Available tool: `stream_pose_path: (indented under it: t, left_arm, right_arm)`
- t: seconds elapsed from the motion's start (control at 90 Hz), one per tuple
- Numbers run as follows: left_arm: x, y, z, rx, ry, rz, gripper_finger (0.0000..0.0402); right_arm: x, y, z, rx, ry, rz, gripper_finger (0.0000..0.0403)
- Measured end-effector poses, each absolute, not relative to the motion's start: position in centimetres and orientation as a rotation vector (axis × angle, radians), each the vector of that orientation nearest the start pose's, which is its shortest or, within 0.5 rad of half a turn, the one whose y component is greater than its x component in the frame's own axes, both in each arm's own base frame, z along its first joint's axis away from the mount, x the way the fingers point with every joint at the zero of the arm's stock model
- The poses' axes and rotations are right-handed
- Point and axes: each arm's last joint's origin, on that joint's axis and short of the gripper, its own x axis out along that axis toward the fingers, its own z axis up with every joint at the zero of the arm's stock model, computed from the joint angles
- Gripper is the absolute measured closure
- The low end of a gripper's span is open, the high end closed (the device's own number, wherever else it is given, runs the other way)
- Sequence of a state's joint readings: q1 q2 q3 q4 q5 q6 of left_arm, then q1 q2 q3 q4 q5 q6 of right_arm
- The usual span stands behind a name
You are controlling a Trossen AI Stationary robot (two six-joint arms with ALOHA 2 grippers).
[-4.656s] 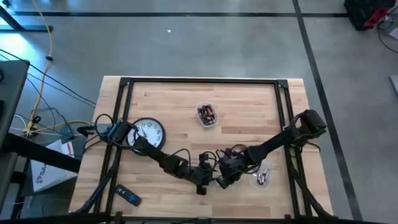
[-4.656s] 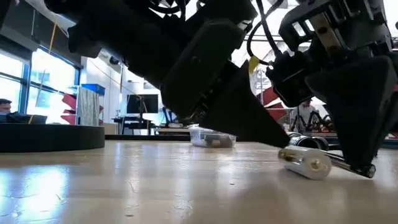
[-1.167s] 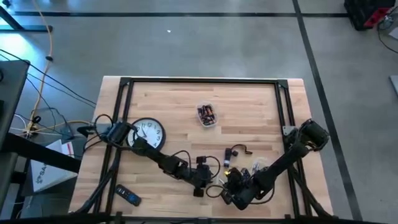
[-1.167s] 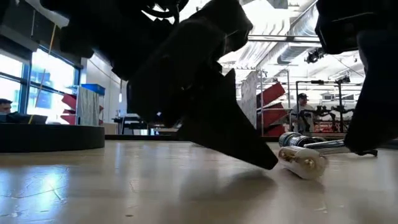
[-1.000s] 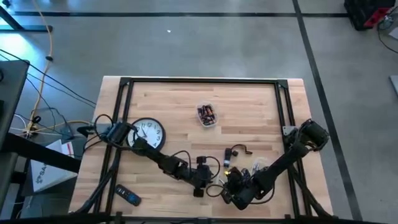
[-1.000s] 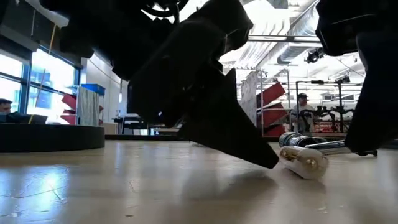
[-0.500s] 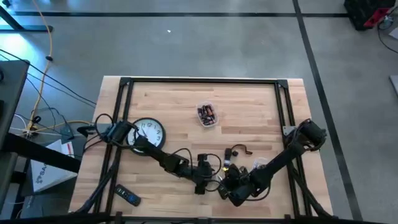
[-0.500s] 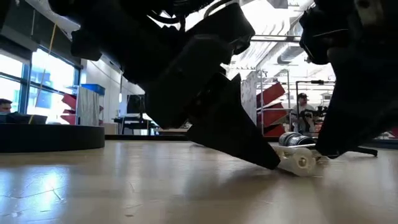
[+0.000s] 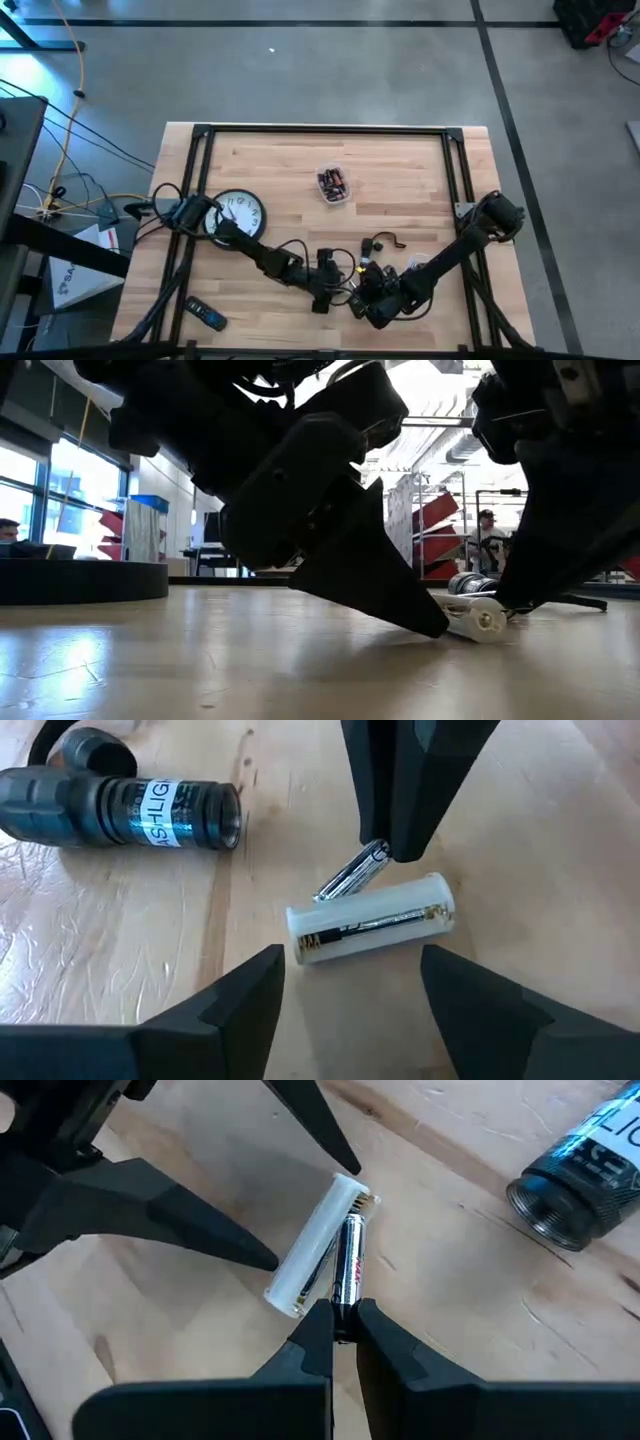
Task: Insert battery
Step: Insert the silver battery into the battery holder
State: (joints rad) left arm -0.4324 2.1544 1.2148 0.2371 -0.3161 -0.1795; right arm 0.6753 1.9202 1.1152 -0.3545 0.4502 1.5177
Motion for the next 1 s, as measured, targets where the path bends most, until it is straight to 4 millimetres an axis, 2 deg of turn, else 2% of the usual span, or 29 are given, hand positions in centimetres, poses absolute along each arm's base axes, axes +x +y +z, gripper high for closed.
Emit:
stream_pose_path:
  t: [0.467,1.0]
  left_arm:
    - [39.6,-17.6,9.5,0.082,0.643,-0.054,0.0183]
    - [39.8,-17.8,9.3,0.071,0.612,-0.059,0.0183]
  right_arm:
    - [30.1,20.7,13.2,0.785,0.869,-0.498,0.0403]
    - [31.1,19.8,13.4,0.819,0.961,-0.424,0.0403]
